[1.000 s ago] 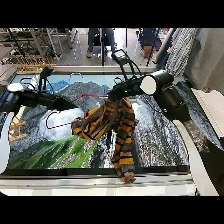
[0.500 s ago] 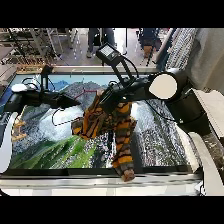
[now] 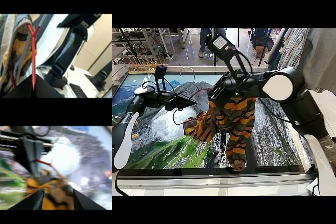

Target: Fold the clothes and pants, and hang the long-sleeved shirts on hangers.

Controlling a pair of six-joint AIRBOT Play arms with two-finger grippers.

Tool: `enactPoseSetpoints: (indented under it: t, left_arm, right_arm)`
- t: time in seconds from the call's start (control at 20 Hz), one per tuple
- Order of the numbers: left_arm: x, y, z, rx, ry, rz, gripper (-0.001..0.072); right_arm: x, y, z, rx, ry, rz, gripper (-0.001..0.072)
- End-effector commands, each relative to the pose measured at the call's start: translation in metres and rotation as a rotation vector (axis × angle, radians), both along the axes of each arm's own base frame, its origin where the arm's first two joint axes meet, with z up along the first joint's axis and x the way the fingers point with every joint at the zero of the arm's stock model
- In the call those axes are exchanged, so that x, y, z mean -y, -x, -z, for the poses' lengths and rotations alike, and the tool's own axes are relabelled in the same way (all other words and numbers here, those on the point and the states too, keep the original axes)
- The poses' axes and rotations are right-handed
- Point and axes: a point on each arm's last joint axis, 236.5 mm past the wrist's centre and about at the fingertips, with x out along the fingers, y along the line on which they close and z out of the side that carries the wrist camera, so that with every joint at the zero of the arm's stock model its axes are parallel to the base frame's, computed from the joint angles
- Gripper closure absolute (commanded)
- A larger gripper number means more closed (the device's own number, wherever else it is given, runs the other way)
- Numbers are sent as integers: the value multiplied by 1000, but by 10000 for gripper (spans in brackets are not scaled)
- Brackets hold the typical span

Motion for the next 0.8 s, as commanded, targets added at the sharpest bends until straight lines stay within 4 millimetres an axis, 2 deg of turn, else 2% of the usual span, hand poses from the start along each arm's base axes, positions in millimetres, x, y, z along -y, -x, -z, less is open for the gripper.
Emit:
enactPoseSetpoints:
  t: [0.0, 0.05, 0.15, 0.3, 0.45, 0.55, 0.6, 0.65, 0.7, 0.75]
  left_arm:
    - [-1, 0, 2, -7, 12, 10, 699]
    - [-1, 0, 2, -7, 11, 10, 699]
    - [-1, -1, 2, -11, 9, 5, 699]
    - [0, -2, 2, -15, 8, 1, 699]
    - [0, -3, 3, -15, 7, -3, 699]
    - [1, -7, 3, -17, 4, -22, 698]
    - [2, -11, 4, -18, 2, -35, 698]
    - [2, -13, 4, -19, 1, -47, 698]
    - [3, -16, 4, -19, -1, -60, 696]
    - [4, -20, 5, -20, -3, -77, 616]
  right_arm:
    - [53, -23, -8, 213, 273, 59, 228]
    - [65, -27, -2, 235, 368, 56, 167]
    - [67, -29, 19, 246, 475, -16, 78]
    - [51, -44, 50, 255, 513, -62, 68]
    - [29, -72, 46, 357, 453, -46, 81]
    - [14, -75, 48, 371, 411, -63, 254]
    - [8, -71, 52, 357, 405, -80, 315]
    - [7, -69, 56, 338, 403, -88, 410]
    - [6, -64, 61, 310, 401, -102, 541]
    - [9, -61, 68, 285, 421, -110, 620]
